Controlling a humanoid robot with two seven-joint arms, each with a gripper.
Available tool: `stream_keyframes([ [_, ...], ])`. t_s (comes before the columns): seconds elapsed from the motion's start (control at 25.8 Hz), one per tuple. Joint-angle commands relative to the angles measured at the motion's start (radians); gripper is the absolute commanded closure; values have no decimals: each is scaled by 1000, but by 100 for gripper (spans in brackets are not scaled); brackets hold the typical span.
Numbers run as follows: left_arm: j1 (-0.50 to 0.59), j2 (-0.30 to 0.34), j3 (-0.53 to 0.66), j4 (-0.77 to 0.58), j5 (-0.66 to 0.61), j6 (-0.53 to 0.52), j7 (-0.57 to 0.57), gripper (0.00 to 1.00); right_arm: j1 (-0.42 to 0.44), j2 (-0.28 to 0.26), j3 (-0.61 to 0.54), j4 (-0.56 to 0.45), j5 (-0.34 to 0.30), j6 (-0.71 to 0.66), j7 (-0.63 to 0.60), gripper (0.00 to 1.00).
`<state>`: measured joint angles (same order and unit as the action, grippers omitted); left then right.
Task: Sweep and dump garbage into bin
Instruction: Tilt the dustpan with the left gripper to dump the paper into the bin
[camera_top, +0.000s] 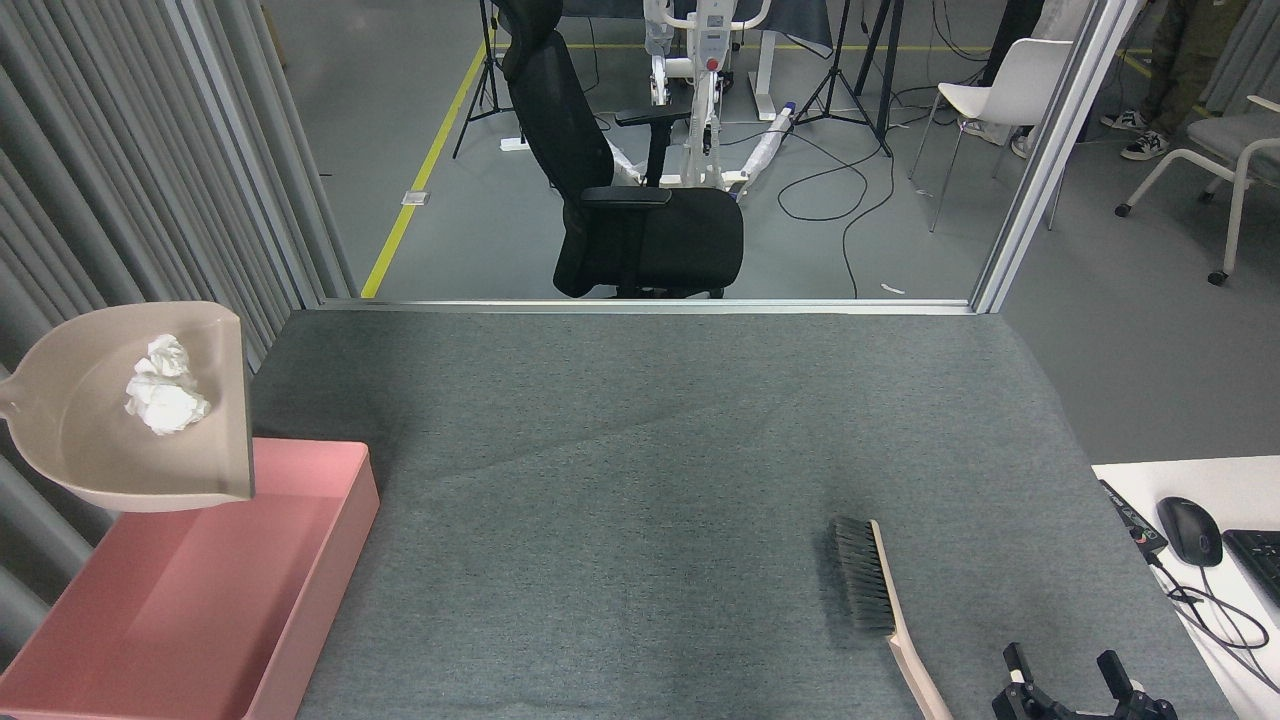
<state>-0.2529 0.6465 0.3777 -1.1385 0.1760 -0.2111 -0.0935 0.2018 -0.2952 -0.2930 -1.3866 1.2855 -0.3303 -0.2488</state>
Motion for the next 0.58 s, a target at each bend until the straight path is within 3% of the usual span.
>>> stream_keyframes([
  [0.0,-2,76,-6,51,-33,-57,0,74,1,-1,0,0,0,-1,-4,1],
  [0.31,-2,222,-26,55,-148,-126,-28,74,4,-2,-3,0,0,-3,-4,0],
  [0.54,-9,239,-23,32,-309,-166,-26,73,4,-1,-3,0,0,-3,-6,1],
])
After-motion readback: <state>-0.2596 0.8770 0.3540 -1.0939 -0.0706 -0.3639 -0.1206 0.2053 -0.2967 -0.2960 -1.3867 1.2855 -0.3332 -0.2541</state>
